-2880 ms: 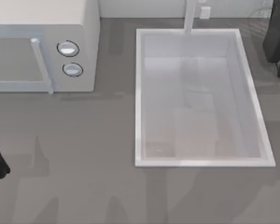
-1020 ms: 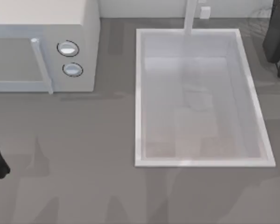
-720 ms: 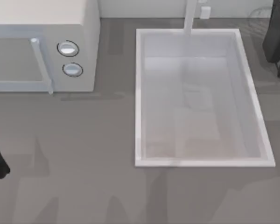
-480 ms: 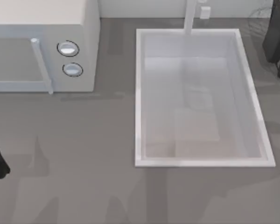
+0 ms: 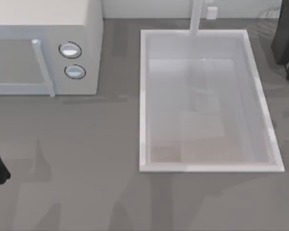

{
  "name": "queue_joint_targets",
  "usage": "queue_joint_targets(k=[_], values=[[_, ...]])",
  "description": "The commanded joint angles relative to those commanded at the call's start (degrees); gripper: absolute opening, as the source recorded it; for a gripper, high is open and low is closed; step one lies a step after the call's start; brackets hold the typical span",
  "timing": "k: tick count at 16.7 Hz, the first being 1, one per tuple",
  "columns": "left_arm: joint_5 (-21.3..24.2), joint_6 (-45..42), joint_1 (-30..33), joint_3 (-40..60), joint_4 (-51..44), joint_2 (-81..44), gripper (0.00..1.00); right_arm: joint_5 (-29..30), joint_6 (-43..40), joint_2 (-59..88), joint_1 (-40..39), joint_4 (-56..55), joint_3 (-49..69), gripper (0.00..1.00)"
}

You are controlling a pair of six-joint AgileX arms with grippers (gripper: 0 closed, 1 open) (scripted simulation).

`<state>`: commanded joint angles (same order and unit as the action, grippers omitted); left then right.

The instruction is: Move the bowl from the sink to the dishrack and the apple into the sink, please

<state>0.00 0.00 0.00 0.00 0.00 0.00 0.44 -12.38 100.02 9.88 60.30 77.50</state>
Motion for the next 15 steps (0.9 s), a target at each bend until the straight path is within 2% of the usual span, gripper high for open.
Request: queue_joint_targets(k=[3, 9, 15], values=[[0.0, 0.0, 0.0, 0.0, 0.0, 0.0, 1.00, 4.1, 1.8, -0.1, -4.6, -10.1, -1.7, 0.00], [0.0, 0.0, 0.0, 0.0, 0.0, 0.0, 1.00, 15.1, 5.1, -0.5, -13.5, -37.6, -10.8, 0.00], [0.0, 0.0, 0.0, 0.0, 0.0, 0.0, 1.00, 20.6, 7.9, -2.9, -24.8, -57.9, -17.2, 0.00]])
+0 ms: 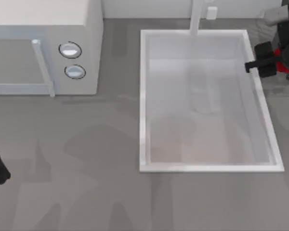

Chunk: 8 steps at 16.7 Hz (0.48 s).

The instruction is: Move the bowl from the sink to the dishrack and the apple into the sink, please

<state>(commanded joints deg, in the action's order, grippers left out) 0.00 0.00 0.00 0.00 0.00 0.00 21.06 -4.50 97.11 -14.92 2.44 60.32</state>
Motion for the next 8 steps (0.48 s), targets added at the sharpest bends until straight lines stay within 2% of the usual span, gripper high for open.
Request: queue_joint_targets(k=[3, 8], values=[[0.0, 0.0, 0.0, 0.0, 0.0, 0.0, 1.00, 3.4, 1.4, -0.6, -5.4, -14.7, -3.3, 0.00], [0.0, 0.0, 0.0, 0.0, 0.0, 0.0, 1.00, 12.9, 1.6, 0.0, -13.2, -39.5, -13.4, 0.00]])
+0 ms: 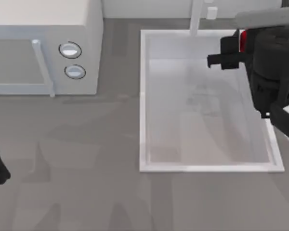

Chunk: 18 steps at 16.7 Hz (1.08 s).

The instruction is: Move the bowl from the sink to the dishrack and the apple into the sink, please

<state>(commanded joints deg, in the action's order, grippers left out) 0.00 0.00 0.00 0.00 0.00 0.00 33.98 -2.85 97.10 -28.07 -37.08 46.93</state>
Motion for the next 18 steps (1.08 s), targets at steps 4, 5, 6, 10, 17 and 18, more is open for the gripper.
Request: queue_joint_targets(k=[4, 5, 6, 10, 17, 18], values=[[0.0, 0.0, 0.0, 0.0, 0.0, 0.0, 1.00, 4.4, 2.6, -3.6, -7.2, -11.1, -5.5, 0.00], [0.0, 0.0, 0.0, 0.0, 0.0, 0.0, 1.00, 4.7, 3.4, -4.6, -8.4, -12.5, -6.0, 0.00], [0.0, 0.0, 0.0, 0.0, 0.0, 0.0, 1.00, 4.8, 3.9, -5.2, -9.0, -13.2, -6.3, 0.00], [0.0, 0.0, 0.0, 0.0, 0.0, 0.0, 1.00, 4.8, 4.0, -5.3, -9.2, -13.4, -6.3, 0.00], [0.0, 0.0, 0.0, 0.0, 0.0, 0.0, 1.00, 4.9, 4.0, 4.1, -9.4, -22.9, -7.3, 0.00], [0.0, 0.0, 0.0, 0.0, 0.0, 0.0, 1.00, 5.1, 3.9, 7.1, -9.5, -26.4, -7.7, 0.00]])
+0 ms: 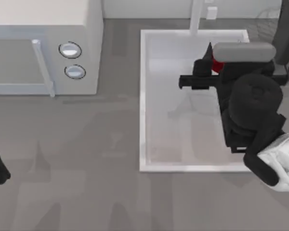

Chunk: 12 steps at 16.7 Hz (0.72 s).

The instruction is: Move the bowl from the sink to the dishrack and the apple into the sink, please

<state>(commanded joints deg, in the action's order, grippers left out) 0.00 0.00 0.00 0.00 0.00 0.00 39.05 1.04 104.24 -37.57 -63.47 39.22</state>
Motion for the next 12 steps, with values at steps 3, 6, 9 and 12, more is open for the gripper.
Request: queue_joint_targets(k=[3, 6, 9, 12], values=[[0.0, 0.0, 0.0, 0.0, 0.0, 0.0, 1.00, 0.3, -0.2, 9.6, 0.0, -11.9, -1.6, 0.00], [0.0, 0.0, 0.0, 0.0, 0.0, 0.0, 1.00, 0.3, -0.2, 17.8, 0.2, -22.5, -3.2, 0.00], [0.0, 0.0, 0.0, 0.0, 0.0, 0.0, 1.00, 0.2, -0.1, 22.9, 0.4, -28.2, -4.2, 0.00], [0.0, 0.0, 0.0, 0.0, 0.0, 0.0, 1.00, 0.2, -0.1, 23.6, 0.4, -28.9, -4.3, 0.00]])
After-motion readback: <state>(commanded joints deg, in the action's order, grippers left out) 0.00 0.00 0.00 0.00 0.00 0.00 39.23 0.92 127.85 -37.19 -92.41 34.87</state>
